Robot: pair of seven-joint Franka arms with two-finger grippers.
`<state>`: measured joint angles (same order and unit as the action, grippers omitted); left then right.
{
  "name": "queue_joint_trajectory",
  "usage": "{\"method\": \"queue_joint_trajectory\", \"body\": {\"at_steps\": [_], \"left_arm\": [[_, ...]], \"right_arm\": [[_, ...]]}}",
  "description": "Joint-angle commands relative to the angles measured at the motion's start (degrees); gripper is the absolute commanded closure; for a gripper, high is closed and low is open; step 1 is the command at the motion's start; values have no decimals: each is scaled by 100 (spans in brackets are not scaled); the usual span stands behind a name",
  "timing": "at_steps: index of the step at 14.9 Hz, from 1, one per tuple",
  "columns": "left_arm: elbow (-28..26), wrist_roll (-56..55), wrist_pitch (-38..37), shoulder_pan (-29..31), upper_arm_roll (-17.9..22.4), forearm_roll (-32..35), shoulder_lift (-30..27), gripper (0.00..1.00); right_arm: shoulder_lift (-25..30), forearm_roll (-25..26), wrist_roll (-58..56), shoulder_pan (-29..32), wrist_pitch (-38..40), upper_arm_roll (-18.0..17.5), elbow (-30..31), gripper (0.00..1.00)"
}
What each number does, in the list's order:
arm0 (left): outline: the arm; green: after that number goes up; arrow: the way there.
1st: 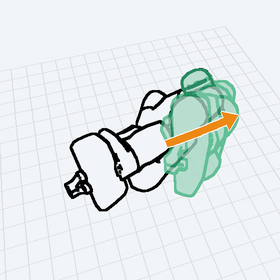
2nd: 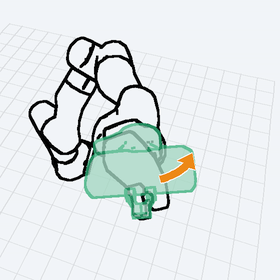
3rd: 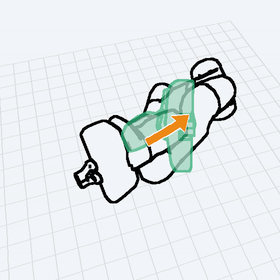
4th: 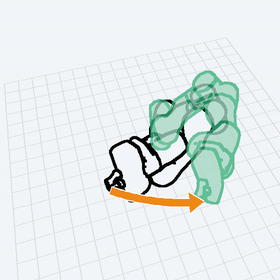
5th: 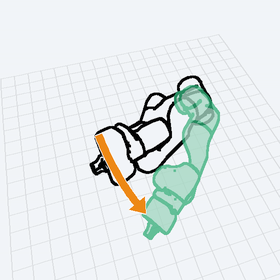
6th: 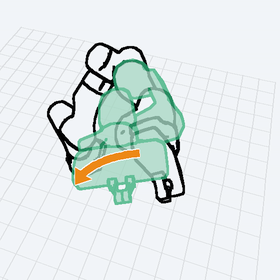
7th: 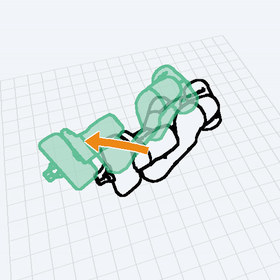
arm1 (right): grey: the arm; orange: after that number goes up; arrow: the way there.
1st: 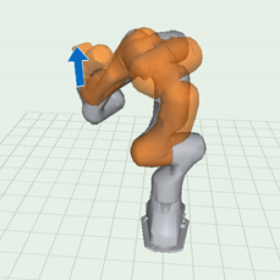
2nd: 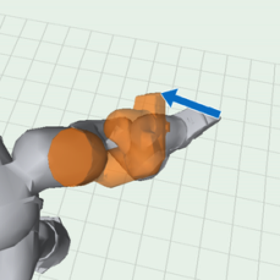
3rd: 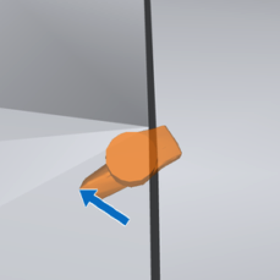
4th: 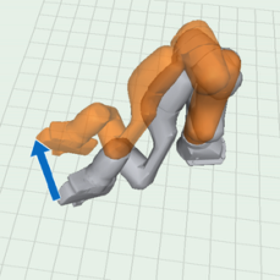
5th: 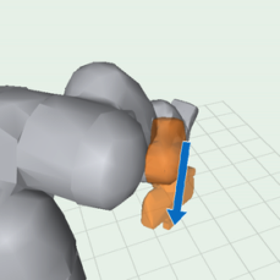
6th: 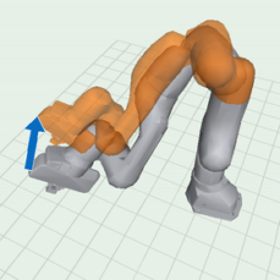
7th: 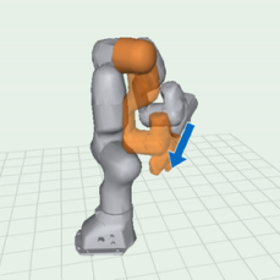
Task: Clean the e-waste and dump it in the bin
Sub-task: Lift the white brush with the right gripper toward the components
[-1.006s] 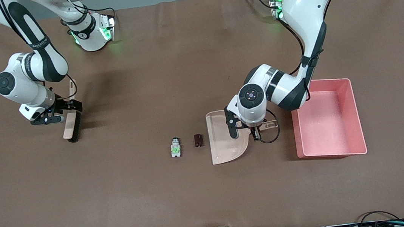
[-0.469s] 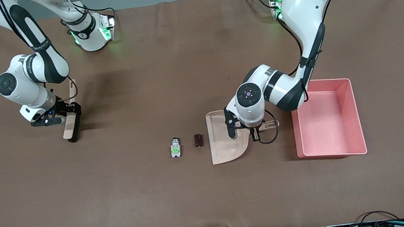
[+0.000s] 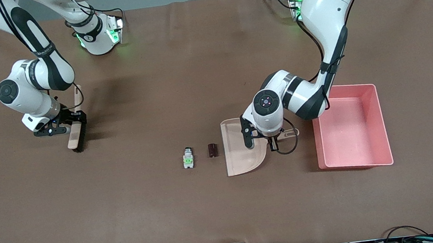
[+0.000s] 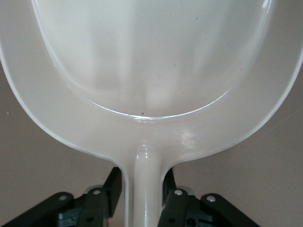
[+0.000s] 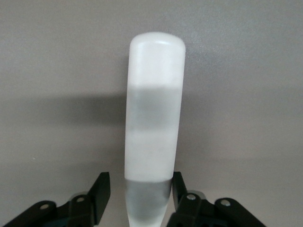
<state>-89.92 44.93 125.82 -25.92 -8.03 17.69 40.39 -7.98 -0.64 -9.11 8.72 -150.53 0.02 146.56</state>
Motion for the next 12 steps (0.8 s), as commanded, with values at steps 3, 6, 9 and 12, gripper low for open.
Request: {"method": "queue_joint_trajectory", "body": {"at_steps": [3, 6, 9, 12], "left_arm": [[115, 60, 12, -27, 4, 103, 48, 69], [115, 60, 12, -27, 4, 103, 48, 73], [115, 68, 12, -27, 4, 103, 39, 76], [115, 253, 12, -44, 4, 103, 30, 76]], "right_arm": [[-116, -42, -91, 112, -99, -46, -49, 44], [-116, -42, -91, 112, -99, -46, -58, 49], [-116, -42, -82, 112, -99, -46, -58, 60], [-116, -42, -82, 112, -99, -46, -58, 84]]}}
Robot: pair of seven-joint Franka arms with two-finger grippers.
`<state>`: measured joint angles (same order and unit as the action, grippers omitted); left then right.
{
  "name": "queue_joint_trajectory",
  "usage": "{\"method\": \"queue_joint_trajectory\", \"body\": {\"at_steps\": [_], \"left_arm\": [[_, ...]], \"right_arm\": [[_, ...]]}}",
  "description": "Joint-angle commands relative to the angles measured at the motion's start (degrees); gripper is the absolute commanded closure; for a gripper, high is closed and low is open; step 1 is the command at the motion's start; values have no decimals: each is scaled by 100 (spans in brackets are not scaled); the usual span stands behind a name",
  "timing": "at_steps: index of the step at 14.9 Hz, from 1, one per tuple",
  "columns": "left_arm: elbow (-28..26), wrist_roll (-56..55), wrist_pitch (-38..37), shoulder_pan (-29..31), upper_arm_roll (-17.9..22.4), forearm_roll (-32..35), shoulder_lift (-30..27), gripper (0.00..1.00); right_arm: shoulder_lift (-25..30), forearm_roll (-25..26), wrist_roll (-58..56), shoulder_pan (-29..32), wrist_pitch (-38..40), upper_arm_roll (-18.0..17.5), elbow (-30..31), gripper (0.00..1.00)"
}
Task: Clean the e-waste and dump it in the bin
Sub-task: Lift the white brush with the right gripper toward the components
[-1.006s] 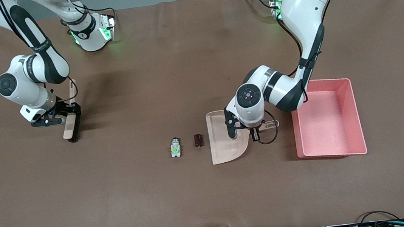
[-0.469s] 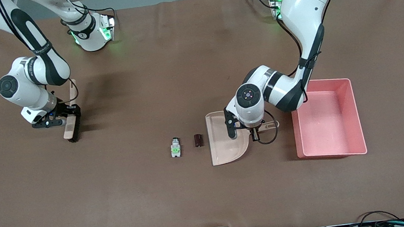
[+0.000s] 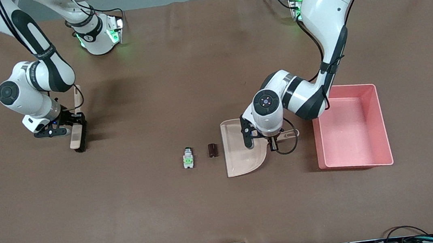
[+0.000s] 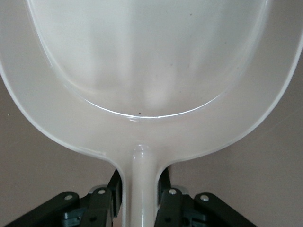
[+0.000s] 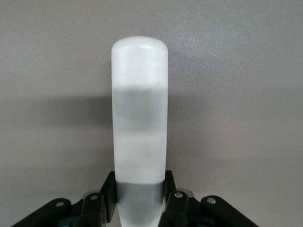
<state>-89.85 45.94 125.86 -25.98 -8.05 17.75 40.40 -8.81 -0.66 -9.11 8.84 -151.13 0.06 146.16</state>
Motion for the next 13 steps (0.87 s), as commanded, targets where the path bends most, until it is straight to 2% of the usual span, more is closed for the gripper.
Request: {"method": "queue_joint_trajectory", "body": {"at_steps": [1, 3, 10, 13], "left_arm": [[99, 161, 9, -39, 5, 97, 29, 76], [108, 170, 9, -39, 5, 97, 20, 76], [108, 144, -26, -47, 14, 97, 20, 77], [117, 135, -61, -47, 14, 97, 12, 77]], "right_arm": [[-33, -40, -82, 101, -39, -50, -18, 91], [-33, -40, -82, 101, -31, -59, -18, 99], [-24, -49, -21, 92, 40, -68, -53, 100], [-15, -57, 6, 57, 312, -94, -211, 100]]}}
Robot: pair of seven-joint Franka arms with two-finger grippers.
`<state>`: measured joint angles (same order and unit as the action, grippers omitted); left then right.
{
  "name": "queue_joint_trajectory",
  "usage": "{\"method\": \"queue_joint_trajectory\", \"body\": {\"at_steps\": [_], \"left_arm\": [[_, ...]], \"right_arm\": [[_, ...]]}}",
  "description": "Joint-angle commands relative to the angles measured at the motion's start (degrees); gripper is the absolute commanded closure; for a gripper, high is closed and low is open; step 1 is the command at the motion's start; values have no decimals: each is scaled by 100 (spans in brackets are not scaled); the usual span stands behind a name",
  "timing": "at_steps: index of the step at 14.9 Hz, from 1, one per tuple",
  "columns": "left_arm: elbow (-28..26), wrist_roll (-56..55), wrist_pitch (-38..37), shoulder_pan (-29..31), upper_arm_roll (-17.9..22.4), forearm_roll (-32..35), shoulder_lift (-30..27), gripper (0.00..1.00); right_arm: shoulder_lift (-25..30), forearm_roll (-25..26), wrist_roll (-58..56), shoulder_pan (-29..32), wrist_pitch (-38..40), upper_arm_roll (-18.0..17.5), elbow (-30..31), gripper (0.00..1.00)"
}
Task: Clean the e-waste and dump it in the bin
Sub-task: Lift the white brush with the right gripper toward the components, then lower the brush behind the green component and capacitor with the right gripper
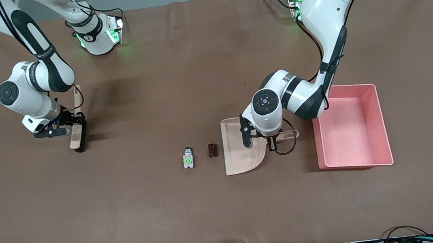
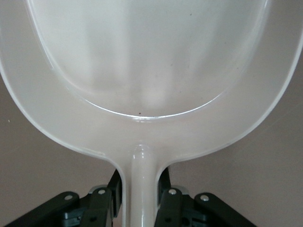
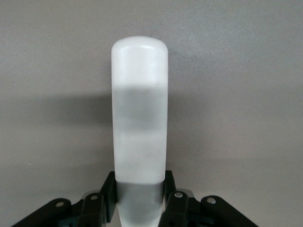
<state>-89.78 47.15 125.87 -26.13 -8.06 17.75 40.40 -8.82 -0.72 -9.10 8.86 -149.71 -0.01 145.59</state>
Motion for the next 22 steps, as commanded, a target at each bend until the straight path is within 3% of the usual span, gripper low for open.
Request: {"method": "queue_joint_trajectory", "body": {"at_steps": [1, 7, 11, 22], "left_arm": [[109, 14, -80, -32, 15, 97, 3, 77], [188, 14, -430, -137, 23, 97, -6, 78], [356, 5, -528, -147, 23, 105, 29, 78], [356, -153, -528, -252, 41, 105, 126, 79]], "right_arm": [[-14, -51, 22, 29, 170, -104, -171, 100], [-23, -665, 635, -840, 275, -254, -521, 100], [-93, -666, 1470, -1543, 1005, -245, -1251, 100], [-436, -745, 2692, -2519, 673, -245, -1384, 100]]}}
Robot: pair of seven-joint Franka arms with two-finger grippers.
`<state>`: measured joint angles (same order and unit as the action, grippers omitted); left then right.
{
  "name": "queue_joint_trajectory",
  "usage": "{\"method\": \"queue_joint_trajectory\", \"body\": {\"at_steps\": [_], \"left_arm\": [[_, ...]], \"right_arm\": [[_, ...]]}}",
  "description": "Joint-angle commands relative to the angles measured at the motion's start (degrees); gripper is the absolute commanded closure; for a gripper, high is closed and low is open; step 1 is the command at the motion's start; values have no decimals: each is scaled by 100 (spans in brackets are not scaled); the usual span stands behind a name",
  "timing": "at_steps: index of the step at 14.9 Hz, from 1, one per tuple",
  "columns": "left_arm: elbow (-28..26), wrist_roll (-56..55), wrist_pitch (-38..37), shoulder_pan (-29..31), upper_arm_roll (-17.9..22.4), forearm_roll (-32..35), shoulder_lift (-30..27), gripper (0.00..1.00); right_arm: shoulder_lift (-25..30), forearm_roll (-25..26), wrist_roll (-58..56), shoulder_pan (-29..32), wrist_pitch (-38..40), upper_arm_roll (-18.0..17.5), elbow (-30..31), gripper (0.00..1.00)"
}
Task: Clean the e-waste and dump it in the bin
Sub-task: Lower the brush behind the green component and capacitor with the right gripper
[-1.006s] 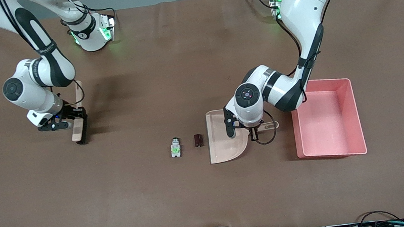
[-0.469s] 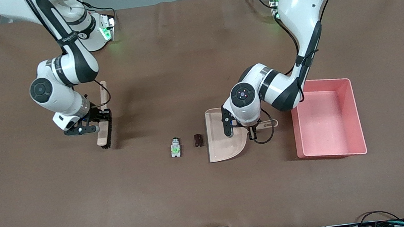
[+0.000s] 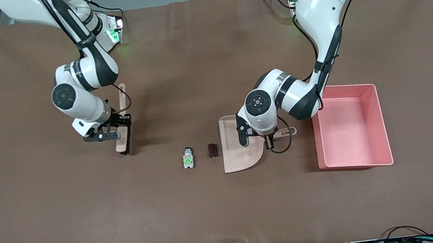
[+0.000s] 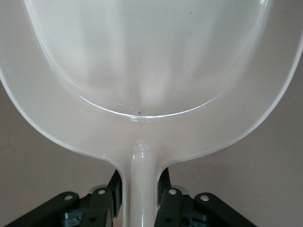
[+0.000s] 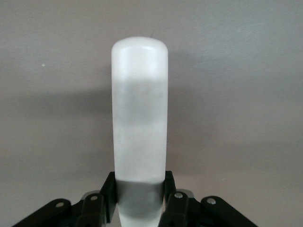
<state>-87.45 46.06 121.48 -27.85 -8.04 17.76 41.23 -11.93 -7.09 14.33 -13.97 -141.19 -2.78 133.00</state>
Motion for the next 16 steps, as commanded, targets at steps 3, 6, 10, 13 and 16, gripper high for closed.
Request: {"method": "queue_joint_trajectory", "body": {"at_steps": [3, 6, 10, 13, 16], "left_arm": [[123, -44, -89, -80, 39, 105, 43, 79], [123, -44, -81, -80, 39, 96, 51, 79], [132, -44, -80, -80, 39, 96, 51, 79], [132, -44, -80, -71, 39, 96, 51, 79], [132, -44, -81, -71, 39, 96, 51, 79]], "right_arm": [[-589, -109, 886, -518, -198, 32, -764, 100], [-1011, -109, 1229, -809, -198, 41, -1336, 100], [-1706, -100, 1309, -985, -198, 41, -2144, 100], [-2014, -109, 1519, -1108, -41, 41, -2646, 100], [-2313, -91, 1739, -1336, -14, 41, -2901, 100]]}}
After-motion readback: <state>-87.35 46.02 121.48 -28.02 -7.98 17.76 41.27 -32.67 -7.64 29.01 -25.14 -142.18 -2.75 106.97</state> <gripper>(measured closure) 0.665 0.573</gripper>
